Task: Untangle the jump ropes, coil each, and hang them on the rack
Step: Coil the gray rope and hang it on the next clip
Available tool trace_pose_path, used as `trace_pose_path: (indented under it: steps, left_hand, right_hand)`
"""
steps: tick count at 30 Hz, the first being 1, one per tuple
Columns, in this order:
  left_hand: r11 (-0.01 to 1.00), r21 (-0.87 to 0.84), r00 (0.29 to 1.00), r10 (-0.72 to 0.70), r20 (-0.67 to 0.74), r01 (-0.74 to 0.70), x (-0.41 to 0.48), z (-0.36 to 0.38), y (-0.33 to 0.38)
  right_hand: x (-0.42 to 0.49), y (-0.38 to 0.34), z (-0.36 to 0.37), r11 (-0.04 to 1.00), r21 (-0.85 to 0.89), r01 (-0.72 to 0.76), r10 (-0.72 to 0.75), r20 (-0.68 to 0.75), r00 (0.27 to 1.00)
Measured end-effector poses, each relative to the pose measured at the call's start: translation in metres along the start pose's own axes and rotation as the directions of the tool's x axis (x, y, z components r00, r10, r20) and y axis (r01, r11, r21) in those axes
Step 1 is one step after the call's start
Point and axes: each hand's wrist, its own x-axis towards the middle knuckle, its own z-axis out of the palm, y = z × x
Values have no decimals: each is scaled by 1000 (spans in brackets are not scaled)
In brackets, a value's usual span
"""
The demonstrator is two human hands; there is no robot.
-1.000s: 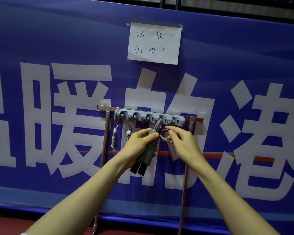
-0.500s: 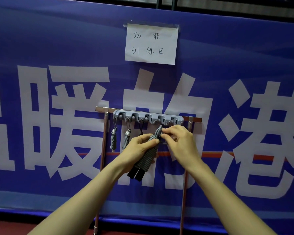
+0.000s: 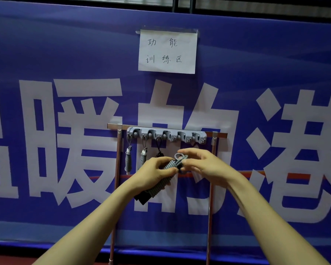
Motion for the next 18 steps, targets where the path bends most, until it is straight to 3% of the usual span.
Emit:
trace_pose_path:
  steps: [4,6,8,10,12,15,18]
  left_hand:
    - [995,102,999,22,-30,-19,2,7,-4]
    - [988,156,998,20,-53,-11,6,7,-7]
    - [981,193,999,-15,-51,24,9,3,-10]
    - [990,127,998,-53,-42,58,10,-1,-13]
    - [997,-7,997,-73,-15,73,9,-3,-17]
    - [991,-119,997,-70,-27,66,8,1,-24]
    - [978,-204,997,-62,-45,52,7,7,-29]
  right_hand:
    - [6,-6,4,997,-9,-78,77,-101,992]
    - [9,-5,5,981,-192,-28,-9,-191,982]
    - [11,-6,7,970,-241,37,-107,-281,954]
    - [15,-10,7,993,-84,86,-109,-331,937]
    - [20,-13,5,985,151,79,-16,-380,925]
    - [32,-12,1,799,598,56,231,-392,891]
    - [43,-5,-1,662,743,95,309,-386,869]
